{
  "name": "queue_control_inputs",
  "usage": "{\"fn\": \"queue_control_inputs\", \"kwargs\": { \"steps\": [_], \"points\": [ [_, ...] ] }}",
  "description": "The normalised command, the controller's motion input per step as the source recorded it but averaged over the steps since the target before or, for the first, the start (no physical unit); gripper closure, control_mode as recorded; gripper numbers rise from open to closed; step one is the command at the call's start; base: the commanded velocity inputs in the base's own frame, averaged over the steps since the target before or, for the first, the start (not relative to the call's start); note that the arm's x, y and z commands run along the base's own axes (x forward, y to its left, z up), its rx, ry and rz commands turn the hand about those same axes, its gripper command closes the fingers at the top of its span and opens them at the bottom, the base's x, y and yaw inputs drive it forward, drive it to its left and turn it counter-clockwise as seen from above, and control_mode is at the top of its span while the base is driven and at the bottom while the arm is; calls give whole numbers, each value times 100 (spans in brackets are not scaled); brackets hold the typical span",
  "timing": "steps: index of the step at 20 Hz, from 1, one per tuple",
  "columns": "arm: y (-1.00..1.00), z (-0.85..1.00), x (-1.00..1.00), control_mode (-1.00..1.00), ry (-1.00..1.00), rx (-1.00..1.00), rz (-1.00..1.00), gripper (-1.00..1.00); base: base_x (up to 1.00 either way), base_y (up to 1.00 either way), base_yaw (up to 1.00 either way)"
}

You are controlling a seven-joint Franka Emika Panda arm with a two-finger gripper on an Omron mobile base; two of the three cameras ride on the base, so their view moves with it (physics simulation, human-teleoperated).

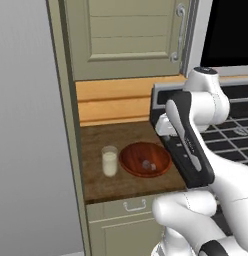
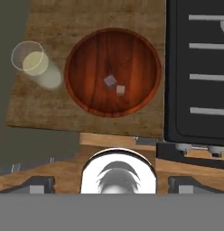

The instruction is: Grab a lemon wedge from the fridge and one ice cube from the ice bowl, and put them in the glass of lemonade.

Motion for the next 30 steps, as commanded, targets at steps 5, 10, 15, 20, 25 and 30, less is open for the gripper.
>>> {"fn": "queue_control_inputs", "kwargs": {
  "steps": [5, 10, 15, 20, 25, 30],
  "points": [
    [8, -100, 94, -100, 25, 3, 0, -100, 0, 0, 0],
    [3, -100, 79, -100, 23, 2, 1, -100, 0, 0, 0],
    [-4, -70, 35, -100, 11, -1, 12, -100, 0, 0, 0],
    [14, -27, 17, -100, 0, -5, 7, -100, 0, 0, 0],
    [21, -22, 4, -100, 1, -5, 1, -100, 0, 0, 0],
    [10, -22, 1, -100, 0, -4, 0, -100, 0, 0, 0]
  ]
}}
